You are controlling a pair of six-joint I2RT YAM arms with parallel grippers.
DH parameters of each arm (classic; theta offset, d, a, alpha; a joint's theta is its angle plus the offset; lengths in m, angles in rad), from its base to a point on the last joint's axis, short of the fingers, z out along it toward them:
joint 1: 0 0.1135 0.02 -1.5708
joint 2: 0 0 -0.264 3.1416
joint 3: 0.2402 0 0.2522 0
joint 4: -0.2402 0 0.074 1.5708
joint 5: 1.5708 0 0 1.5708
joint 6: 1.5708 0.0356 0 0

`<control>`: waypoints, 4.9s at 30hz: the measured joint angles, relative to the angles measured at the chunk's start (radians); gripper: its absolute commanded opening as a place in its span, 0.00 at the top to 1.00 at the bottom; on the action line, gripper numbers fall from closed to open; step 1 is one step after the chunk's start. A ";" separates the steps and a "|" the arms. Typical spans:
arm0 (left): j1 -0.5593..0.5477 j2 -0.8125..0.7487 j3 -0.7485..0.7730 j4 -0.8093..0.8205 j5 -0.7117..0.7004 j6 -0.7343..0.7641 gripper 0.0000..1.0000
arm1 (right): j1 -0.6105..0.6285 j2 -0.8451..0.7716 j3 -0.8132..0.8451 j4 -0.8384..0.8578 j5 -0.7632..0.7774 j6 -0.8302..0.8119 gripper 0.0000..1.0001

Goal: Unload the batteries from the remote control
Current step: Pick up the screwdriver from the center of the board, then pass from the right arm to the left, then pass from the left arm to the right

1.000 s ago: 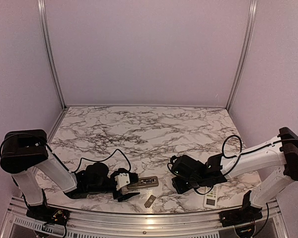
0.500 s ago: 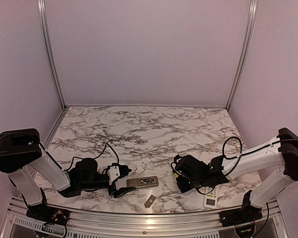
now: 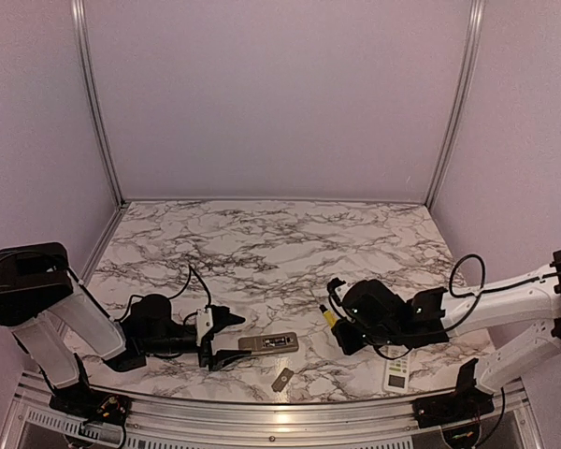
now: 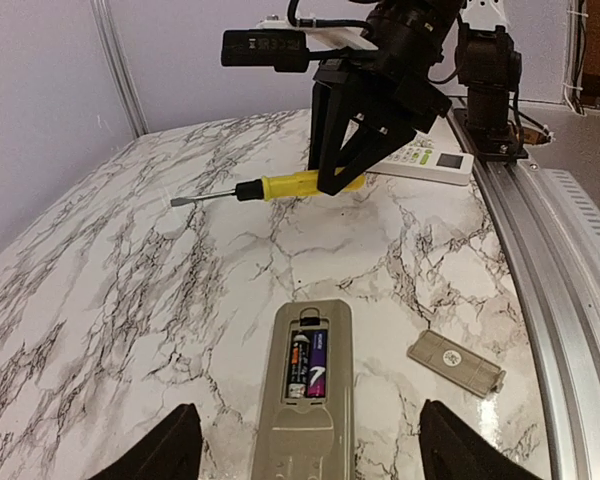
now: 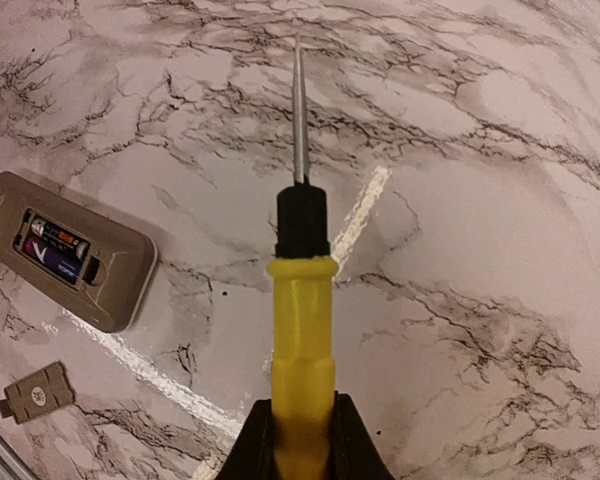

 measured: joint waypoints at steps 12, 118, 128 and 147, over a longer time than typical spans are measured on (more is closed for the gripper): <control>0.053 -0.023 -0.019 0.069 0.152 -0.082 0.33 | 0.042 -0.126 -0.044 0.146 -0.171 -0.204 1.00; 0.058 -0.010 0.065 -0.020 0.438 -0.144 1.00 | 0.107 0.002 -0.091 0.584 -0.364 -0.414 0.01; 0.058 -0.014 0.054 0.021 0.431 -0.172 1.00 | 0.107 -0.010 -0.122 0.655 -0.351 -0.394 0.01; 0.058 -0.032 0.017 0.117 0.411 -0.322 1.00 | 0.107 -0.003 -0.208 0.940 -0.336 -0.327 0.03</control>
